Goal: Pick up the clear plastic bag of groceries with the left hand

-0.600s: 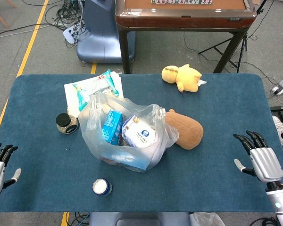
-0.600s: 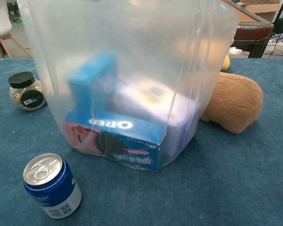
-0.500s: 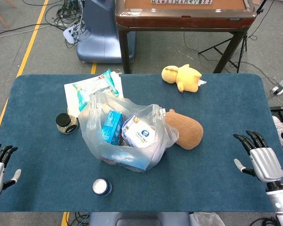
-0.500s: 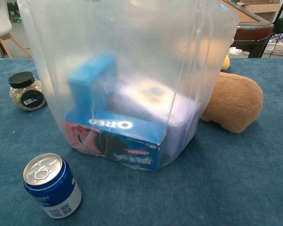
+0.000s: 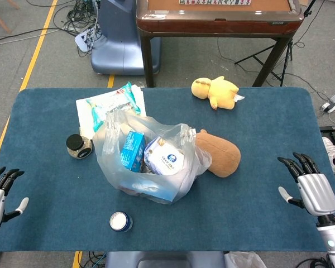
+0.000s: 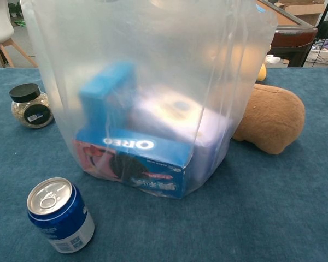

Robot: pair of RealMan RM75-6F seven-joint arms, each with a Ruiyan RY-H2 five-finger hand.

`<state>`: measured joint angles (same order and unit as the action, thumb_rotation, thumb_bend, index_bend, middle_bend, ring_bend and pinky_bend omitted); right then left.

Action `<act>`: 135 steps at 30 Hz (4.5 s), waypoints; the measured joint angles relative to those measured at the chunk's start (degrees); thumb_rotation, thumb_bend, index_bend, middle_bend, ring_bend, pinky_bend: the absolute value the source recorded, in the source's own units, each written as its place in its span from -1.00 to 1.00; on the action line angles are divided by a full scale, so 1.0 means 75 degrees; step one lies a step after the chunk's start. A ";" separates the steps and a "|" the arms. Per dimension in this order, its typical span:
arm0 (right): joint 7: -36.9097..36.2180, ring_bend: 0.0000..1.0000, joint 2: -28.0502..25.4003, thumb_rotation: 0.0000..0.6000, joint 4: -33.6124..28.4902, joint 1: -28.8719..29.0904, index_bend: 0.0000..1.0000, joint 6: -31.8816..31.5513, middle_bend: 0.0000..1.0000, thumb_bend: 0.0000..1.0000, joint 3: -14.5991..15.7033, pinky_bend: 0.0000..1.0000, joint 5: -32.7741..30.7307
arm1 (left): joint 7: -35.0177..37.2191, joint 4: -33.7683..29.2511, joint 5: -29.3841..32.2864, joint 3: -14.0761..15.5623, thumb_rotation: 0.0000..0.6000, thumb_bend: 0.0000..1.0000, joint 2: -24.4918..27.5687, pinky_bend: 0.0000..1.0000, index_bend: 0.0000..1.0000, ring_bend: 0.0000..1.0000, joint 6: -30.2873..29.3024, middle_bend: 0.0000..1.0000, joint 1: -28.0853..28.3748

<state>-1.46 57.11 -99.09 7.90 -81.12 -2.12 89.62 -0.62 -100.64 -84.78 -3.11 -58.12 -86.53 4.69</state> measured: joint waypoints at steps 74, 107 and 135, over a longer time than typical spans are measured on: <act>-0.0048 -0.86 0.0033 1.00 0.0108 -0.0158 -0.66 -0.0007 -0.55 -0.35 0.0092 -0.81 -0.0154 | 0.5382 -0.0155 -0.1623 -0.1032 -0.86 -0.74 -0.0167 -1.00 -0.55 -0.89 0.3837 -0.74 0.5746; -0.0236 -0.86 0.0099 1.00 0.0306 -0.0223 -0.66 0.0001 -0.55 -0.35 0.0105 -0.81 -0.0201 | 0.8316 -0.0545 -0.0139 -0.1784 -0.87 -0.75 -0.0188 -1.00 -0.55 -0.89 0.6090 -0.74 0.7593; -0.0291 -0.86 0.0102 1.00 0.0350 -0.0269 -0.66 -0.0007 -0.55 -0.35 0.0120 -0.81 -0.0218 | 1.1914 -0.0339 -0.0129 -0.2369 -0.70 -0.75 -0.0355 -1.00 -0.49 -0.86 0.7174 -0.74 0.8263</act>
<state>-3.64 57.87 -96.46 5.88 -81.17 -1.22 87.99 88.73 -103.18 -85.75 -20.88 -60.78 -32.73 66.66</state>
